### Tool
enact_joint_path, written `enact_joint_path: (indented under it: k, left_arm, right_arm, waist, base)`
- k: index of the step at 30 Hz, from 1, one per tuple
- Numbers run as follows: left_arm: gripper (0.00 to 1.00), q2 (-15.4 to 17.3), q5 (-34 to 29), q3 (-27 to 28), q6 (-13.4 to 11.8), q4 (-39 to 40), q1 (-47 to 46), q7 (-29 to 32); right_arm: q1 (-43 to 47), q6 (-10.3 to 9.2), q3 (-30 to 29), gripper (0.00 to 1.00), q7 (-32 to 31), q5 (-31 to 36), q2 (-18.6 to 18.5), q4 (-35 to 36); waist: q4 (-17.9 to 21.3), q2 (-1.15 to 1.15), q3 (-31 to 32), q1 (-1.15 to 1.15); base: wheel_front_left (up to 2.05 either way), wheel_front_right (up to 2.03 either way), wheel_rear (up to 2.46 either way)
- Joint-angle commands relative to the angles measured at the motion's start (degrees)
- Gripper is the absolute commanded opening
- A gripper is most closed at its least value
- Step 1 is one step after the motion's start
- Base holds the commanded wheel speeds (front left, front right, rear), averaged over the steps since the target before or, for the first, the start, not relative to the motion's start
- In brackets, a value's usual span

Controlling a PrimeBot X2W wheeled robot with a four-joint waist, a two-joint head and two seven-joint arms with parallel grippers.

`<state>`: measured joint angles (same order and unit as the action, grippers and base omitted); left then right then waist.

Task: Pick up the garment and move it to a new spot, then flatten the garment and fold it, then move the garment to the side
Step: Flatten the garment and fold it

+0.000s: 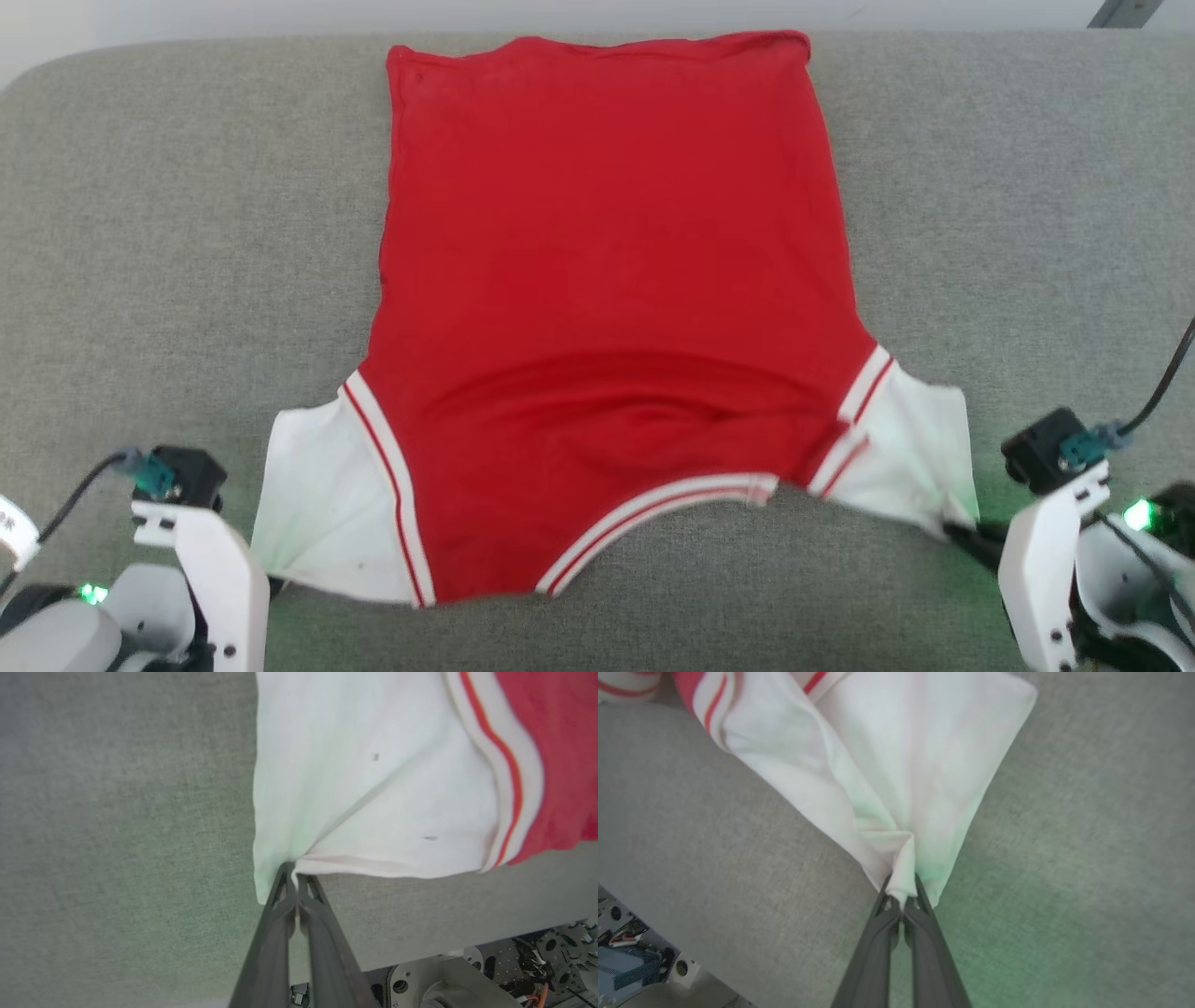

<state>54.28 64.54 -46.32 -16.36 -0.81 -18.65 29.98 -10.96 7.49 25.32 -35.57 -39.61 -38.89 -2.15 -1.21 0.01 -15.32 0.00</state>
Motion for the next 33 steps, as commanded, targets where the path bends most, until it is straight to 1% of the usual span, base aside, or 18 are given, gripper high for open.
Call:
enact_joint_path:
  k: [1,2,5,7,10,11,12,13,14,15,16,20,24,26,27,29,30,33]
  left_arm:
    - [0.00,0.60,-0.08,-0.01,-1.00,0.04,1.33,-0.37]
    - [0.00,0.77,0.20,0.18,-2.21,-0.44,1.98,-0.57]
    - [0.00,1.06,-0.59,-0.62,-3.63,-0.39,3.42,-0.81]
    - [0.00,0.36,0.15,-0.28,-3.95,-0.27,3.88,-1.30]
    - [0.00,-0.75,-0.53,-0.18,-4.00,-0.21,3.91,-2.84]
    - [0.00,-1.31,-0.17,0.11,-4.06,-0.28,3.96,-3.35]
    - [0.00,-1.60,-0.22,0.08,-3.90,-0.29,3.96,-3.68]
    - [0.00,-2.10,-0.29,0.12,-3.33,-0.03,3.81,-4.24]
    - [0.00,-2.67,0.05,0.58,-3.23,0.17,3.71,-4.97]
    - [0.00,-2.87,0.13,0.79,-3.07,0.34,3.56,-5.51]
    - [0.00,-2.87,0.13,0.79,-3.07,0.34,3.56,-5.51]
    - [0.00,-3.68,-0.09,1.04,-2.38,1.05,2.88,-6.61]
    - [0.00,-4.53,-0.48,1.03,-1.92,1.62,2.16,-7.28]
    - [0.00,-4.95,-0.98,0.95,-1.88,1.83,1.39,-7.47]
    - [0.00,-5.33,-1.09,0.95,-1.55,2.03,0.91,-7.70]
    - [0.00,-6.11,-1.74,1.03,-1.06,2.36,-0.16,-8.35]
    - [0.00,-6.53,-2.06,0.98,-0.69,2.36,-0.62,-8.57]
    - [0.00,-7.75,-3.28,0.18,0.32,2.30,-2.14,-8.54]
  right_arm:
    - [2.71,0.00,0.02,0.00,-1.92,-0.89,-0.29,0.38]
    - [4.01,0.00,-0.32,0.00,-3.06,-1.40,-0.44,0.82]
    - [7.05,0.00,-1.46,0.00,-5.37,-2.21,-0.06,2.27]
    - [8.71,-0.01,-2.32,0.00,-6.53,-2.25,0.64,2.51]
    - [10.59,-0.01,-3.52,0.00,-7.68,-1.79,2.26,2.50]
    - [10.80,-0.01,-4.45,0.32,-7.58,-1.45,3.09,2.45]
    - [10.99,-0.01,-5.19,0.51,-8.02,-1.24,3.82,2.43]
    - [11.21,-0.01,-5.93,0.89,-8.47,-0.43,4.08,2.77]
    - [11.05,-0.01,-7.08,1.00,-8.44,-0.16,4.87,3.41]
    - [10.74,-0.01,-8.31,1.00,-8.54,0.01,5.64,4.60]
    - [10.74,-0.01,-8.31,1.00,-8.54,0.01,5.64,4.60]
    - [8.81,-0.15,-14.97,1.00,-9.72,2.10,7.77,10.94]
    - [6.18,0.00,-20.91,1.00,-11.11,5.47,12.27,18.00]
    - [3.52,0.00,-22.93,1.00,-10.79,7.97,14.35,20.28]
    - [1.88,0.00,-23.65,1.00,-10.27,9.20,15.55,20.68]
    - [-1.73,0.00,-23.80,1.00,-9.52,11.29,16.65,20.33]
    - [-4.00,-0.01,-24.43,1.00,-8.78,12.07,17.96,19.18]
    - [-10.87,0.00,-24.48,1.00,-5.81,14.75,19.36,14.49]
  waist:
    - [-0.01,-0.01,-0.29,0.00]
    - [-0.03,-0.01,-0.46,0.00]
    - [-0.08,-0.01,-1.10,0.00]
    - [-0.17,-0.01,-1.49,0.00]
    - [-0.32,-0.01,-1.98,0.00]
    - [-0.35,-0.01,-2.16,0.00]
    - [-0.36,-0.01,-2.29,0.00]
    - [-0.45,-0.01,-2.46,0.00]
    - [-0.50,-0.01,-2.60,0.00]
    - [-0.62,-0.01,-2.79,0.00]
    - [-0.62,-0.01,-2.79,0.00]
    - [-1.02,-0.01,-3.62,0.00]
    - [-1.72,-0.01,-4.74,0.00]
    - [-2.24,-0.01,-5.50,0.00]
    - [-2.56,-0.01,-5.83,0.00]
    - [-3.36,-0.01,-6.63,0.00]
    - [-3.73,-0.01,-7.02,0.00]
    - [-5.19,-0.01,-8.18,0.00]
  base:
    - [0.00,0.00,0.00]
    - [0.00,0.00,0.00]
    - [0.00,0.00,0.00]
    - [0.00,0.00,0.00]
    - [0.00,0.00,0.00]
    - [0.00,0.00,0.00]
    - [0.00,0.00,0.00]
    - [0.00,0.00,0.00]
    - [0.00,0.00,0.00]
    - [0.00,0.00,0.00]
    - [0.00,0.00,0.00]
    - [0.00,0.00,0.00]
    - [0.00,0.00,0.00]
    - [0.00,0.00,0.00]
    - [0.00,0.00,0.00]
    - [0.00,0.00,0.00]
    - [0.00,0.00,0.00]
    - [0.00,0.00,0.00]
